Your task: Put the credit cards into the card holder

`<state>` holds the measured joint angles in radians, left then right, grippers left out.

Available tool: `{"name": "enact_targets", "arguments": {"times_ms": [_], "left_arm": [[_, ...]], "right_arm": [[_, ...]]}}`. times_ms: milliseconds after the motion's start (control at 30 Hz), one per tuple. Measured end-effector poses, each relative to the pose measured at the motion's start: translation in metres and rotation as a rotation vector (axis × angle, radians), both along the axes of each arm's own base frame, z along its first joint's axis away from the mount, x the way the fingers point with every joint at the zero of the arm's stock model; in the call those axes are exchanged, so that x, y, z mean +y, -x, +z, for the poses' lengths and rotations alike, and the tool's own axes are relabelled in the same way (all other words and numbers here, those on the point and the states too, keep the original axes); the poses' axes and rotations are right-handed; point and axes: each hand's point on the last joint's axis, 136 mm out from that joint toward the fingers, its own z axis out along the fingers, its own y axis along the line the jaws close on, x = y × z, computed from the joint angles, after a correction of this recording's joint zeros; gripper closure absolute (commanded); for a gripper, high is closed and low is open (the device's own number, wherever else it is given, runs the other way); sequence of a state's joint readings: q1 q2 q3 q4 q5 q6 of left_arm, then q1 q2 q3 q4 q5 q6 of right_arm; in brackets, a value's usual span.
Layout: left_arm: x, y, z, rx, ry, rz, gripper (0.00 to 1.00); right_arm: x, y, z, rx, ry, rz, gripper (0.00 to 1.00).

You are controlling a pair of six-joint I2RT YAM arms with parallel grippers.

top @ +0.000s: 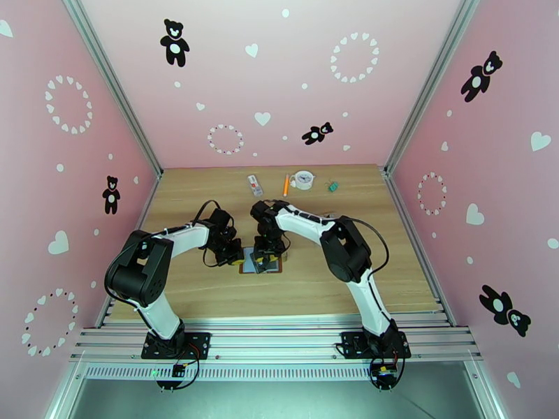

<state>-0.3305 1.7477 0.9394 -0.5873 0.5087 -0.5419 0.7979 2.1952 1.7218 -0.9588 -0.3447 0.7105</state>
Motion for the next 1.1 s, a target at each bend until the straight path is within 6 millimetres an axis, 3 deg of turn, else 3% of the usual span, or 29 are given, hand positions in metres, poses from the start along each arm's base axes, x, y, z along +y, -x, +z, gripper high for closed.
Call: {"name": "enact_targets", "arguments": {"times_ms": [133, 367, 533, 700, 833, 967, 1100], "left_arm": [[0.000, 0.000, 0.000, 0.000, 0.000, 0.000, 0.97], [0.000, 0.000, 0.000, 0.000, 0.000, 0.001, 0.97], [0.000, 0.000, 0.000, 0.002, 0.000, 0.003, 0.97], [0.004, 0.006, 0.002, 0.024, -0.019, 0.014, 0.87], [0.007, 0.011, 0.016, 0.022, -0.024, 0.022, 0.92], [-0.005, 0.006, 0.039, -0.008, 0.053, 0.014, 0.96], [-0.028, 0.004, 0.046, -0.004, 0.125, -0.043, 0.99]], "right_arm": [[-0.007, 0.008, 0.010, -0.066, -0.060, 0.052, 0.69], [-0.006, 0.017, 0.012, -0.171, -0.057, 0.176, 0.56], [-0.003, 0.008, 0.015, -0.167, -0.097, 0.140, 0.54], [0.003, -0.004, 0.016, -0.152, -0.157, 0.087, 0.55], [0.007, -0.009, 0.013, -0.141, -0.191, 0.056, 0.56], [0.006, -0.010, 0.002, -0.120, -0.223, 0.004, 0.56], [0.005, -0.013, -0.002, -0.094, -0.254, -0.038, 0.56]]}}
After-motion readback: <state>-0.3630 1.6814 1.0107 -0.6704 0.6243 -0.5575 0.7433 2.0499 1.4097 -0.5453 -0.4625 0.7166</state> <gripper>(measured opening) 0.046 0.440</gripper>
